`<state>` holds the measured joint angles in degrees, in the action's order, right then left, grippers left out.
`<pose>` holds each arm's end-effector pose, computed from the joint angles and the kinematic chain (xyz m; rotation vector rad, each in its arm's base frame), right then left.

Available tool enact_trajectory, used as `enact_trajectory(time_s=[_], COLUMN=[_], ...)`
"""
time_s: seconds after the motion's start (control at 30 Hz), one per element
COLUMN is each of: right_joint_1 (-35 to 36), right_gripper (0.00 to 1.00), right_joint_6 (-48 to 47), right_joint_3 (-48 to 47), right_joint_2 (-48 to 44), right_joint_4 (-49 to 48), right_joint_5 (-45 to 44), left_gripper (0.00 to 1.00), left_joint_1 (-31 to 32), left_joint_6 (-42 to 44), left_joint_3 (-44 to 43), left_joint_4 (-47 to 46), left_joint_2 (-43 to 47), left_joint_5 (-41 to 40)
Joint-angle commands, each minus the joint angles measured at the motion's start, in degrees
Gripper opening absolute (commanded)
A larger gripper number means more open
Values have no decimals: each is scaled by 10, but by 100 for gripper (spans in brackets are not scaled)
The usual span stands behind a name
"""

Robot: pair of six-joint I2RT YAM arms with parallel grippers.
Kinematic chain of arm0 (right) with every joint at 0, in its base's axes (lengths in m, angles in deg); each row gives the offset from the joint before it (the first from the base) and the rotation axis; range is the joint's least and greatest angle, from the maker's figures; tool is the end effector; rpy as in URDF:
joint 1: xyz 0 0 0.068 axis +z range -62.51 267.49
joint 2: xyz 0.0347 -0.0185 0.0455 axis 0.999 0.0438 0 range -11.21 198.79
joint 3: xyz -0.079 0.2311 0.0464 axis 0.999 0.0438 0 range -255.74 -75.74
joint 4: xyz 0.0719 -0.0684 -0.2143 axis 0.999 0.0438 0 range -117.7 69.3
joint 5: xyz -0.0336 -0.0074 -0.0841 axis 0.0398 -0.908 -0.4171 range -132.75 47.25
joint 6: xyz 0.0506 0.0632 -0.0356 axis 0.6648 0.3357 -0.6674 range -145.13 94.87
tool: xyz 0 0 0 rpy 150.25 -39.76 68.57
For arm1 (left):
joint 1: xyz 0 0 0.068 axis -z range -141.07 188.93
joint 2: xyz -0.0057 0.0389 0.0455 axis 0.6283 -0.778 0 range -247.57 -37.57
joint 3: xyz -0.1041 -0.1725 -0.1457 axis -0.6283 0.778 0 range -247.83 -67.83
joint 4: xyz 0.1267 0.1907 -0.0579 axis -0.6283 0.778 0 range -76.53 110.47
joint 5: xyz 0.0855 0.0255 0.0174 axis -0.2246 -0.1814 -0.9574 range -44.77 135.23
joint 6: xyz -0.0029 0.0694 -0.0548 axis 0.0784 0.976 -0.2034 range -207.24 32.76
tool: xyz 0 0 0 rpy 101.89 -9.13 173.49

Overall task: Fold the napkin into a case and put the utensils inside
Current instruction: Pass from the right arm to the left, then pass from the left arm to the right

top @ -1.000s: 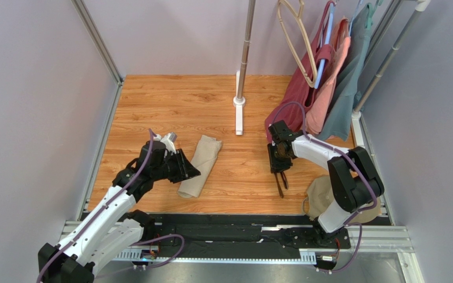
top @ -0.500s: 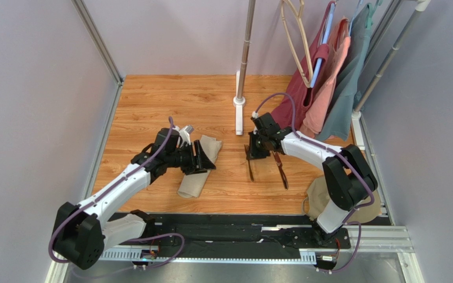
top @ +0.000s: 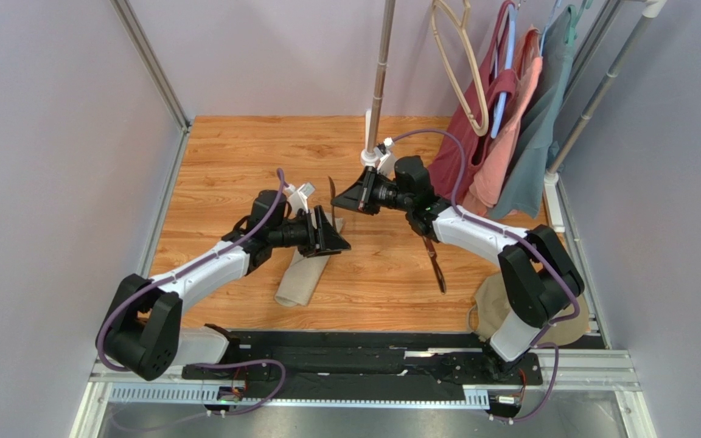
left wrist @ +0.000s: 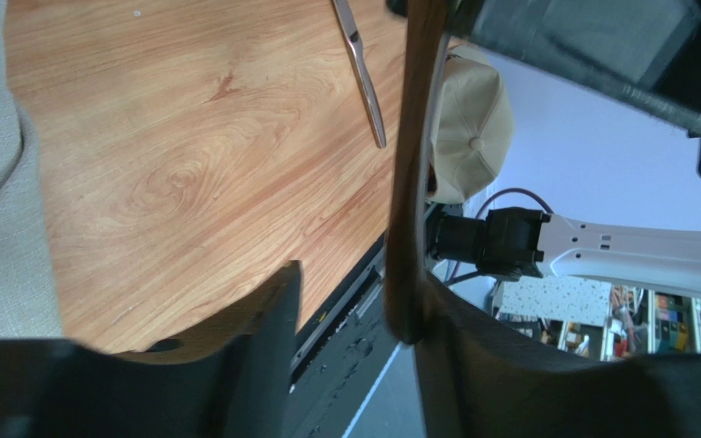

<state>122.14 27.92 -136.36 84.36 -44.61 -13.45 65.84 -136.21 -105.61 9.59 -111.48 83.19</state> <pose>0.3003 0.2542 0.2315 -0.0579 2.1487 1.4605 0.2278 -0.1700 0.1906 -0.0119 2.3749 -1.4241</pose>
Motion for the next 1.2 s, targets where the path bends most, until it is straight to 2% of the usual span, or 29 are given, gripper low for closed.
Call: enact_trajectory(time_s=[0.0,0.03,0.1,0.13,0.17,0.2,0.23,0.27,0.37,0.5,0.67,1.07,1.13,1.17], right_joint_1=[12,11,8,9,8,8,10,11,15,24,37,62,62,58], right_gripper=[0,0,2,19,27,31,44,51,61,65,65,50,39,17], right_joint_6=[72,71,47,26,0,-35,-81,-99,-130,-144,-149,-157,-161,-165], right_joint_3=[23,23,17,7,-14,-68,-87,-103,-160,-217,-281,-366,-376,-380], right_joint_2=[10,11,9,8,11,15,17,23,34,63,95,195,204,207], right_joint_4=[-112,-104,-91,-27,33,90,167,203,263,291,311,309,311,317], right_joint_5=[25,28,37,30,18,7,-6,-20,-40,-45,-43,-38,-35,-28], left_gripper=[29,21,6,5,1,0,0,0,0,0,0,0,0,0], left_joint_1=[1,1,2,8,11,16,22,23,29,36,40,60,60,60], left_joint_6=[-26,-20,37,63,108,127,141,158,176,184,185,189,191,190], left_joint_3=[0,0,-16,-40,-52,-62,-75,-77,-74,-78,-85,-86,-85,-85], left_joint_4=[-71,-60,45,96,179,208,229,257,271,287,284,267,268,272], left_joint_2=[-7,-1,24,35,44,56,61,64,78,72,65,46,47,53], left_joint_5=[10,-2,-73,-108,-187,-224,-251,-293,-341,-367,-366,-351,-344,-342])
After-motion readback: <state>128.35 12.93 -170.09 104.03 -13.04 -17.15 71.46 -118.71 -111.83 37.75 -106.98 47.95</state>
